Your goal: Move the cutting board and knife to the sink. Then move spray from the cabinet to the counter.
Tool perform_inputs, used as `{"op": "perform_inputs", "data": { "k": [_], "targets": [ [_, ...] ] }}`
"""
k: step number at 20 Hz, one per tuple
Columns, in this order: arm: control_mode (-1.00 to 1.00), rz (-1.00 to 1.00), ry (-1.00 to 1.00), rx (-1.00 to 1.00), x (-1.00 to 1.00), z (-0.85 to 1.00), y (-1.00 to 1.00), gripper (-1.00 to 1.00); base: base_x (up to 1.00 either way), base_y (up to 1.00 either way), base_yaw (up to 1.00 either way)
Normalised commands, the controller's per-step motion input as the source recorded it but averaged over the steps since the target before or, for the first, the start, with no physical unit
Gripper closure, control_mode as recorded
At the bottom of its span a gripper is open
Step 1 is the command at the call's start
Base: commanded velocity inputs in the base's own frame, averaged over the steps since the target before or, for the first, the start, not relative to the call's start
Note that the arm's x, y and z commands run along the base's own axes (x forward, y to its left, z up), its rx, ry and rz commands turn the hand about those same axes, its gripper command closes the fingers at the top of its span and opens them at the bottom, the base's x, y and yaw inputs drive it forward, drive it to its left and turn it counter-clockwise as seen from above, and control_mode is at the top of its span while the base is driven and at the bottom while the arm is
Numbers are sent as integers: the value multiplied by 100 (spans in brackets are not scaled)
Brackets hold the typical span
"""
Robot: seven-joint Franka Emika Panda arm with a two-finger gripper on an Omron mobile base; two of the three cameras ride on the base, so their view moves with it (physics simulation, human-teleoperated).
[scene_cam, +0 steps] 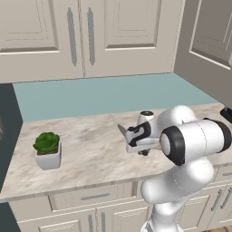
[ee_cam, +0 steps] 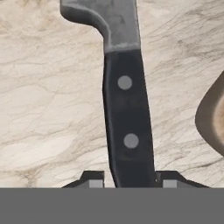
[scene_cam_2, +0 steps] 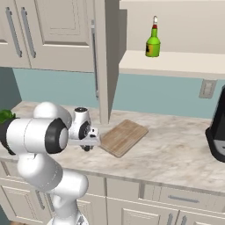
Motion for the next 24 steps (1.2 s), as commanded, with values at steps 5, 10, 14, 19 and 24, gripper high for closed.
{"op": "perform_inputs", "data": {
  "k": [5,10,14,19,24],
  "targets": [
    [-100,3,0,0,-11,-3,39,100,0,0,0],
    [-100,4,-13,0,-61,15,32,100,0,0,0],
    [-100,2,-21,0,-95,48,12,100,0,0,0],
    [-100,1,-18,0,-98,67,3,100,0,0,0],
    [-100,0,-5,0,-78,92,0,100,0,0,0]
  ]
}}
